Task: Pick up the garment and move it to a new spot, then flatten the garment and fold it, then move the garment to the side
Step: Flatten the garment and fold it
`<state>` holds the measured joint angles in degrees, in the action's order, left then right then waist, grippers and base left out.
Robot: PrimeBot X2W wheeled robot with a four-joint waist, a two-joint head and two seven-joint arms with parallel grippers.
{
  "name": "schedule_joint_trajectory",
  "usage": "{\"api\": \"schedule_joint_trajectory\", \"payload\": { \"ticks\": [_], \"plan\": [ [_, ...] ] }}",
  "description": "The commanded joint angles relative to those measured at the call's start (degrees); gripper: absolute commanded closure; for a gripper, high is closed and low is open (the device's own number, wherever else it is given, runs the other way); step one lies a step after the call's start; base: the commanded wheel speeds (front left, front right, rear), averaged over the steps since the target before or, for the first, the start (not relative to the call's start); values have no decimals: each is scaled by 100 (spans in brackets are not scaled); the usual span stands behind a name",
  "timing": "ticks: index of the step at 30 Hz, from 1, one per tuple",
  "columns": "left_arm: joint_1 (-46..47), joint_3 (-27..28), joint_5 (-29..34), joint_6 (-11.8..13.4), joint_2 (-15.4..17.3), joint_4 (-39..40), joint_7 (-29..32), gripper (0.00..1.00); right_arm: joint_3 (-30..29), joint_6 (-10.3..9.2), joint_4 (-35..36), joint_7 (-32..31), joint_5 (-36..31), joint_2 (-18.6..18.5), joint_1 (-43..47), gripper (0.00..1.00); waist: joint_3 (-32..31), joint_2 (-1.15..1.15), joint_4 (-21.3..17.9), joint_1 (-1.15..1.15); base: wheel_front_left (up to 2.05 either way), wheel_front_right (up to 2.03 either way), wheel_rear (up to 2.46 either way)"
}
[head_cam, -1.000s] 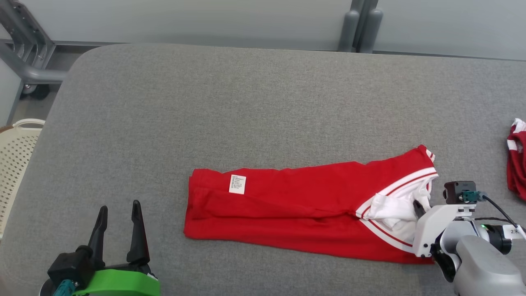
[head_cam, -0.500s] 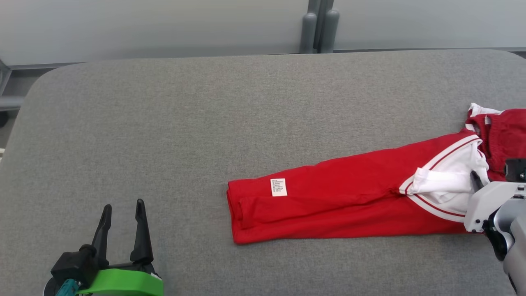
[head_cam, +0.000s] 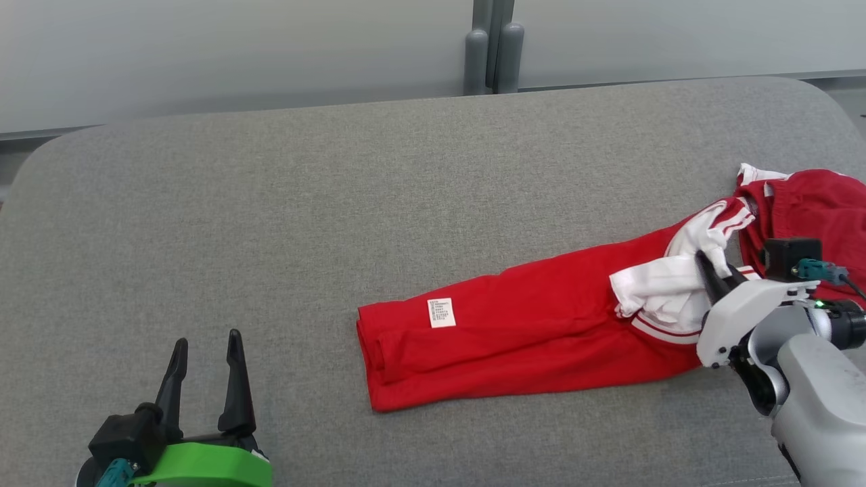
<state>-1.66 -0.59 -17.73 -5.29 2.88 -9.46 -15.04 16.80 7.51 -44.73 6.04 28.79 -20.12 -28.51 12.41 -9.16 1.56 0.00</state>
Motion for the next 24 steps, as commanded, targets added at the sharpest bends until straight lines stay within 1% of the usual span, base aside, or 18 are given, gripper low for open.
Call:
{"api": "schedule_joint_trajectory", "payload": {
  "ticks": [1,3,7,11,15,19,24],
  "plan": [
    [39,-3,-25,9,9,-12,-15,0,66,-5,178,-42,52,50,125,100,-39,0,23,0,0,0,0],
    [10,0,-26,4,9,-22,-14,0,146,-6,512,-120,3,52,249,100,-83,0,52,0,0,0,0],
    [-54,-4,-46,13,9,-9,-14,0,273,-5,1236,-357,-111,177,502,100,-154,0,130,0,0,0,0],
    [-88,-27,-72,21,8,-17,-15,0,398,-4,1910,-684,-282,375,792,100,-219,0,234,0,0,0,0],
    [-103,-75,-102,29,8,-29,-14,0,558,-3,2467,-997,-469,653,1024,100,-267,0,349,0,0,0,0],
    [-79,-143,-137,30,9,-60,-14,0,714,-3,2732,-1202,-649,960,1185,100,-304,0,492,0,0,0,0],
    [-3,-227,-146,4,8,-104,-14,0,905,-3,2587,-1296,-794,1298,1147,100,-341,0,693,0,0,0,0]
  ]
}}
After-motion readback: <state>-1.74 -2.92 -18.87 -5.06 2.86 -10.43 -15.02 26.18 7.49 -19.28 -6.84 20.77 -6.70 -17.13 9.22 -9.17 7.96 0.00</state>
